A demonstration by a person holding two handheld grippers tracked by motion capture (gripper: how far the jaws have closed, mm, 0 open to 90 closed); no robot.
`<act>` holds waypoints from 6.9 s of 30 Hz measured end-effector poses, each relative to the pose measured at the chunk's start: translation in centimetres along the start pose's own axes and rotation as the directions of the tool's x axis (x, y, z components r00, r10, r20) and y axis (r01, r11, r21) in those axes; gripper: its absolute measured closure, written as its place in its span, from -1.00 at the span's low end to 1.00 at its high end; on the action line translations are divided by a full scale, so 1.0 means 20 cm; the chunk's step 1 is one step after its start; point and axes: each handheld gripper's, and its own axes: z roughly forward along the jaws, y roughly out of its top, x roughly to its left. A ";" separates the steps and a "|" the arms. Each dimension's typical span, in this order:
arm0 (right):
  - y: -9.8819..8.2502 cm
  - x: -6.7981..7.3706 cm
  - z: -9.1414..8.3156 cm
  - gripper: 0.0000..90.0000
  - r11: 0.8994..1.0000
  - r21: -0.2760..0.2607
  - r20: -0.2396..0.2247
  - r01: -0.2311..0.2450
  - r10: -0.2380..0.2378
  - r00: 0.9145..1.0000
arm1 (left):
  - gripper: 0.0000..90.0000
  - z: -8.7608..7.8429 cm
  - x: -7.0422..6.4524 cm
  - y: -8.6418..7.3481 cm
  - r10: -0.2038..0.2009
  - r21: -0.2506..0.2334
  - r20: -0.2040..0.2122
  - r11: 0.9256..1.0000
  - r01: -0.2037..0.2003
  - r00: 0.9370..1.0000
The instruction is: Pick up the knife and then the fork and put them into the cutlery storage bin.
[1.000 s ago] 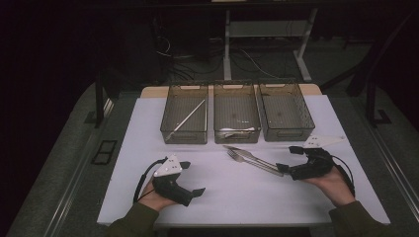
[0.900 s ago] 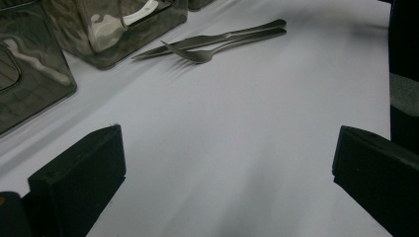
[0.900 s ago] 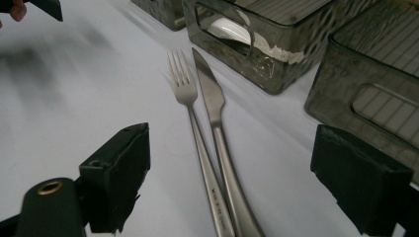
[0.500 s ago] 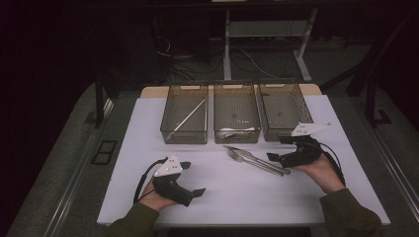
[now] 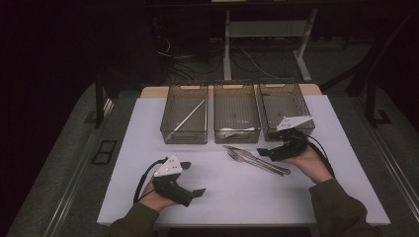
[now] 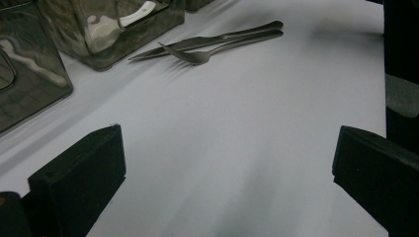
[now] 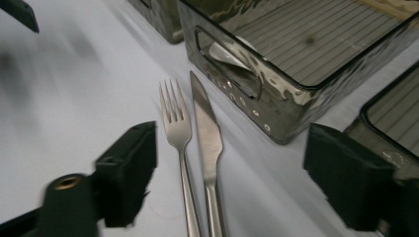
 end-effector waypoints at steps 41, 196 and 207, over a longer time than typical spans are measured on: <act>0.06 0.02 0.25 0.65 0.851 0.486 -0.074 0.196 -0.184 0.980 | -1.00 0.00 0.00 0.00 -0.007 -0.002 0.008 1.000 0.007 1.000; 0.08 -0.76 -0.07 0.78 0.954 0.138 0.278 -0.268 0.222 0.935 | -1.00 0.02 0.02 -0.01 0.034 0.003 0.040 0.999 -0.034 0.999; 0.09 -0.75 0.00 0.77 0.948 0.178 0.291 -0.262 0.204 0.935 | -1.00 0.02 0.02 -0.02 0.034 0.006 0.041 0.999 -0.034 0.999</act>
